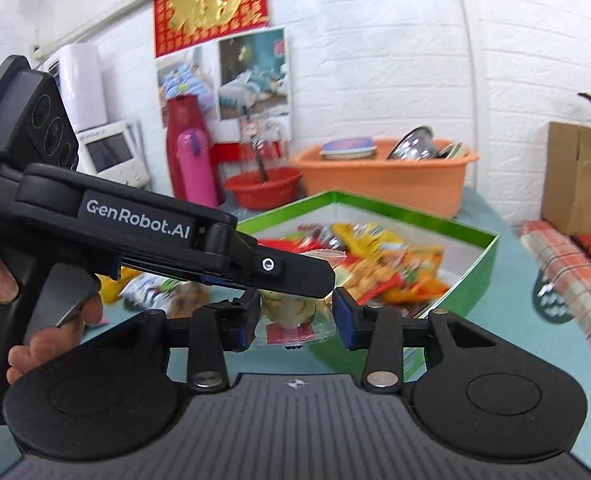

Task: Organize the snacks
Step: 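Carry the candy packet into the box and open the left gripper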

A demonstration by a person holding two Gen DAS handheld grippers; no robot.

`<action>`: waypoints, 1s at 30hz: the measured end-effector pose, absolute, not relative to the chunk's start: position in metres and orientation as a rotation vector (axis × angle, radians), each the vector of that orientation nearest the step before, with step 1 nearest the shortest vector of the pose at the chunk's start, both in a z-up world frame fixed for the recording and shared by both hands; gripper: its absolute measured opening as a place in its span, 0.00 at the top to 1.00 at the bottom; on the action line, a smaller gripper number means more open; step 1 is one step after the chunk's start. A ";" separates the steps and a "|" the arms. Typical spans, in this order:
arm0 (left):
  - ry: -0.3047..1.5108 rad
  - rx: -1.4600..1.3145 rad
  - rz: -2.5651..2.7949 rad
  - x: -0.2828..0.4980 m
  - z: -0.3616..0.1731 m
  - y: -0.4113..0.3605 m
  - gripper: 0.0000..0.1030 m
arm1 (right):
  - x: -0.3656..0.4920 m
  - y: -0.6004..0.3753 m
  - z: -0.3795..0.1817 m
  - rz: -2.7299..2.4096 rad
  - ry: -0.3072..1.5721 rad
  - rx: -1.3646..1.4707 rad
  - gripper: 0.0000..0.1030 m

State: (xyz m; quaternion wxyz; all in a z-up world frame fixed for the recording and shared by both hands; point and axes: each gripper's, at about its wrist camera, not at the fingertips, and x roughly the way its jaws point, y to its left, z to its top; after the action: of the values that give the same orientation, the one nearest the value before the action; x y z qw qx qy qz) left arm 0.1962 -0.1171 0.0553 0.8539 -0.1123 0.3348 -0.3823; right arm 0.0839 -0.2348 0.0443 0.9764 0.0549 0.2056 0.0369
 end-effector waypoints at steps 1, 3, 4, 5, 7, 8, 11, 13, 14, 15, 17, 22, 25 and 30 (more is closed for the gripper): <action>0.698 -0.235 -0.812 0.200 0.056 -0.123 0.48 | 0.085 -0.240 0.046 0.062 0.404 0.108 0.33; 0.686 -0.226 -0.823 0.208 0.056 -0.131 0.48 | 0.088 -0.248 0.047 0.043 0.388 0.101 0.33; 0.683 -0.224 -0.825 0.212 0.055 -0.135 0.48 | 0.089 -0.252 0.047 0.037 0.383 0.104 0.33; 0.681 -0.223 -0.826 0.215 0.054 -0.139 0.48 | 0.092 -0.257 0.047 0.032 0.379 0.107 0.33; 0.684 -0.223 -0.826 0.222 0.051 -0.144 0.48 | 0.096 -0.264 0.044 0.025 0.375 0.110 0.33; 0.686 -0.221 -0.824 0.225 0.049 -0.147 0.47 | 0.097 -0.268 0.043 0.022 0.374 0.112 0.33; 0.683 -0.221 -0.797 0.233 0.042 -0.148 0.37 | 0.104 -0.275 0.035 0.017 0.367 0.115 0.28; 0.676 -0.250 -0.773 0.234 0.040 -0.142 0.00 | 0.111 -0.276 0.026 -0.005 0.402 0.098 0.17; 0.668 -0.262 -0.755 0.232 0.039 -0.137 0.00 | 0.114 -0.276 0.021 -0.025 0.427 0.088 0.16; 0.662 -0.261 -0.743 0.231 0.039 -0.133 0.00 | 0.114 -0.275 0.016 -0.038 0.435 0.084 0.14; 0.665 -0.249 -0.735 0.231 0.038 -0.128 0.00 | 0.111 -0.273 0.013 -0.055 0.428 0.072 0.12; 0.685 -0.273 -0.708 0.225 0.038 -0.112 0.00 | 0.108 -0.272 0.015 -0.062 0.433 0.098 0.08; 0.675 -0.275 -0.696 0.217 0.043 -0.100 0.00 | 0.104 -0.270 0.021 -0.064 0.416 0.102 0.00; 0.673 -0.275 -0.652 0.195 0.052 -0.073 0.00 | 0.090 -0.255 0.038 -0.039 0.379 0.108 0.00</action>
State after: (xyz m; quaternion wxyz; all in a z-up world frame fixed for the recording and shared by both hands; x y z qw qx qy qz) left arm 0.1945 -0.0729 0.0519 0.8831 -0.1321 0.3234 -0.3130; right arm 0.0904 -0.2551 0.0383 0.9805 0.0535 0.1881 -0.0193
